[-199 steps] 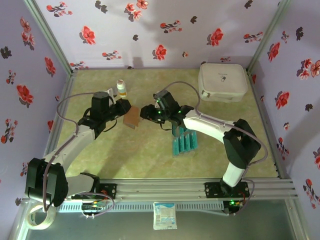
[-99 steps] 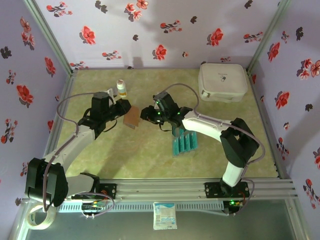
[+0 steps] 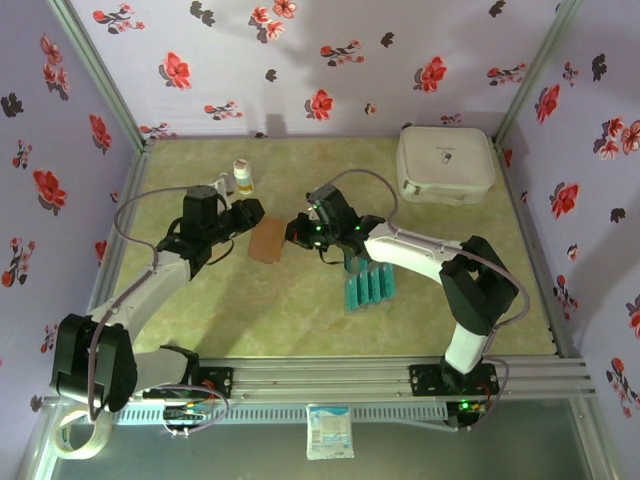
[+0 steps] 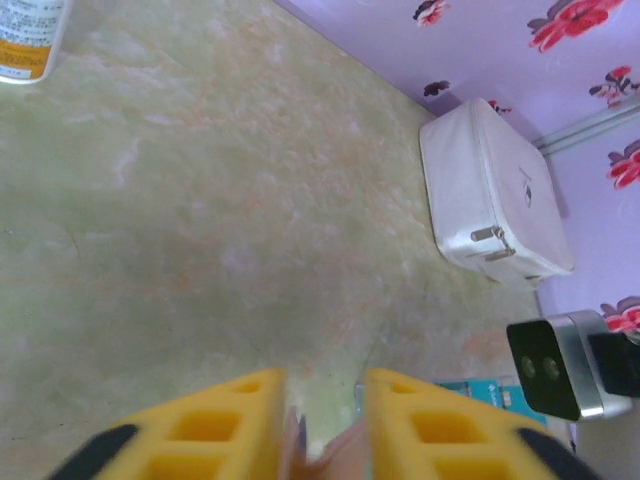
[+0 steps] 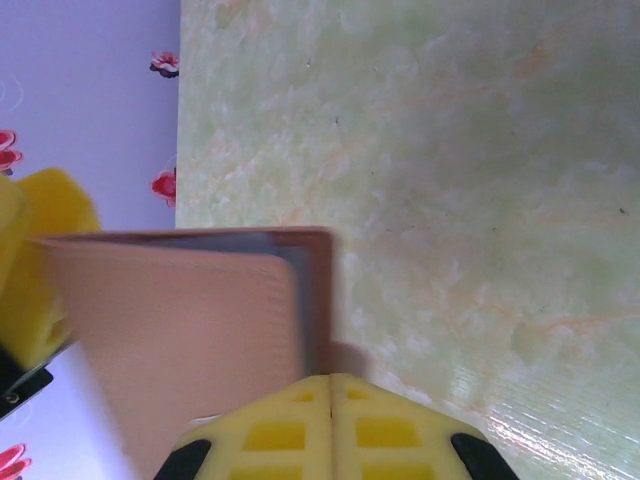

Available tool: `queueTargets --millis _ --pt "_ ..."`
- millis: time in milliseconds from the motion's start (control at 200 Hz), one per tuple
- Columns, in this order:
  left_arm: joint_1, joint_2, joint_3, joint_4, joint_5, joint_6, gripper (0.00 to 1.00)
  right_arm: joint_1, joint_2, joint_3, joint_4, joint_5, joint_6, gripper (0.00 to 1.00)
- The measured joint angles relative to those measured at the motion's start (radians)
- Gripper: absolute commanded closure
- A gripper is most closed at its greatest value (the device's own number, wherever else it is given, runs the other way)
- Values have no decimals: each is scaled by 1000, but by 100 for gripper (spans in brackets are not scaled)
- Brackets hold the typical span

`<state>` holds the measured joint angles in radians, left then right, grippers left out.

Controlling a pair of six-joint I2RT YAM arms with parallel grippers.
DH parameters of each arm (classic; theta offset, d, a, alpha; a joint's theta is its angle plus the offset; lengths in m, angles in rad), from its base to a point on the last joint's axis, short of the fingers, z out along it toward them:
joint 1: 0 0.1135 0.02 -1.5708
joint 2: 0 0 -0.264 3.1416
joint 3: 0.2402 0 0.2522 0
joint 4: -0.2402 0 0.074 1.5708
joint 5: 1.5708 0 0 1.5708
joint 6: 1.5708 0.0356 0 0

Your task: Put the credit cards into the card holder

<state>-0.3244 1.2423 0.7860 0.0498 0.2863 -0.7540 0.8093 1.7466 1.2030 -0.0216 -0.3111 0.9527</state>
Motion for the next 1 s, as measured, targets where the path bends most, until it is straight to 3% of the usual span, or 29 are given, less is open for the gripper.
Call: queueTargets --millis 150,645,1000 --pt "39 67 -18 40 41 3 56 0 0 58 -32 -4 -11 100" --pt "53 224 -159 264 118 -46 54 0 -3 61 -50 -8 -9 100" --pt "58 188 -168 133 98 -1 53 -11 2 -27 24 -8 -2 100"
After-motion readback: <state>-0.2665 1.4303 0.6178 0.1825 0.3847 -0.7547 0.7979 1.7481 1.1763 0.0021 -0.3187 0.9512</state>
